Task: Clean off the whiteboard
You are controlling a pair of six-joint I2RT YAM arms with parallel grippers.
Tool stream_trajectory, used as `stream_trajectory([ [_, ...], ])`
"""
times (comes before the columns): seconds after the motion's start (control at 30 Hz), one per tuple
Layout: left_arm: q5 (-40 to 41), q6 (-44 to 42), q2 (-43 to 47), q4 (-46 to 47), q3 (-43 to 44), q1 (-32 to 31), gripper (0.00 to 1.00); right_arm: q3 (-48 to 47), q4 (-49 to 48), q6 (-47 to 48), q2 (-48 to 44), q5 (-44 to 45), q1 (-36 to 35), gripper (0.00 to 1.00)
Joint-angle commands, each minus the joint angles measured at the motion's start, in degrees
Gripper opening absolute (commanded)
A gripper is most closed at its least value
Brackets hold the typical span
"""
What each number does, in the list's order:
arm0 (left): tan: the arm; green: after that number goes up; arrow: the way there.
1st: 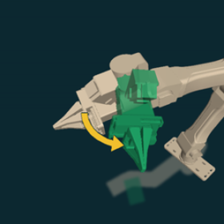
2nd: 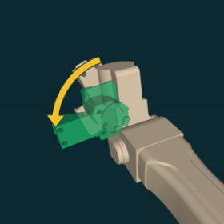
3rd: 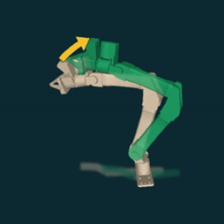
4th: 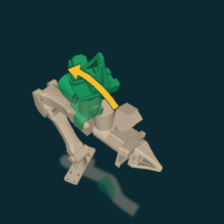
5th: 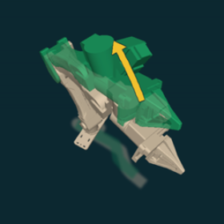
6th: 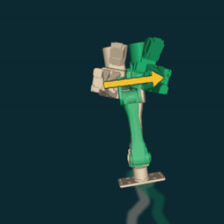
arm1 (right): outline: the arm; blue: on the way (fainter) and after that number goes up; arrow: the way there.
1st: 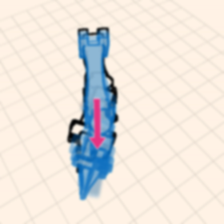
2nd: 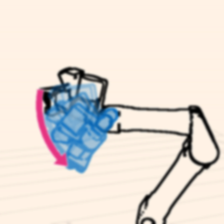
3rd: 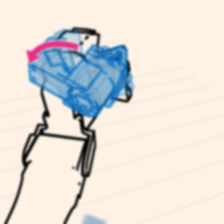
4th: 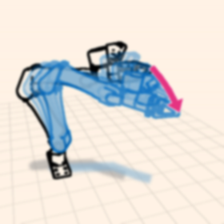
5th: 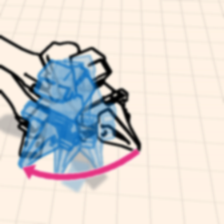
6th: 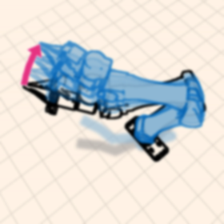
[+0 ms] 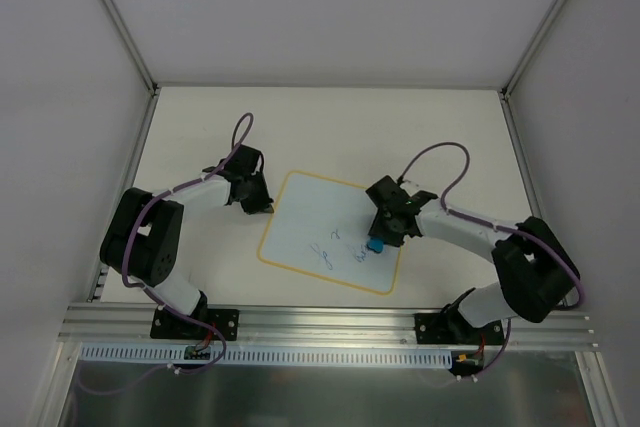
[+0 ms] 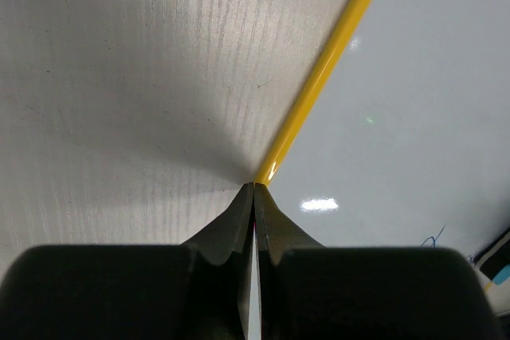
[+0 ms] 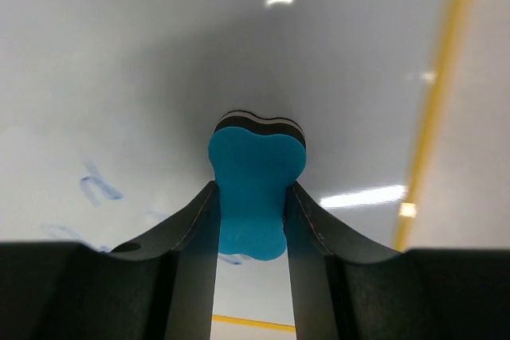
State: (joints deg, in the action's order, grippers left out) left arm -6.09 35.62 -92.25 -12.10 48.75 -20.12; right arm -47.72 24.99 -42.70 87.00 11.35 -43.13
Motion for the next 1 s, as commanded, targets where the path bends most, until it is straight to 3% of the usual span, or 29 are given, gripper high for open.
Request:
stream_trajectory([
  [0.0,0.2,0.24,0.66,-3.11,-1.12,1.13,0.0,7.02,10.51,-4.14,-5.95,6.84,4.45,0.0],
  [0.1,0.11,0.24,0.67,-3.11,-1.12,1.4,0.0,10.81,10.34,-4.33,-10.79,7.45,5.96,0.0],
  [0.2,-0.33,0.42,0.4,-3.11,-0.94,1.31,0.0,9.32,9.64,-1.79,-8.7,6.23,5.08,0.0],
  [0.37,-0.77,0.51,0.4,-3.02,-1.03,1.31,0.0,2.03,6.92,1.03,2.63,2.11,-0.79,0.0],
  [0.63,-1.03,0.6,0.58,-2.84,-1.55,1.31,0.0,-21.14,5.06,6.04,23.45,-6.16,-10.65,0.0],
  [0.83,-0.86,0.86,-0.12,-2.58,-1.73,1.31,0.0,-32.33,8.3,9.74,30.76,-8.81,-13.11,0.0],
  [0.97,-0.51,0.95,-0.04,-2.49,-1.47,1.31,0.0,-29.82,10.95,9.83,29.46,-4.43,-12.07,0.0],
])
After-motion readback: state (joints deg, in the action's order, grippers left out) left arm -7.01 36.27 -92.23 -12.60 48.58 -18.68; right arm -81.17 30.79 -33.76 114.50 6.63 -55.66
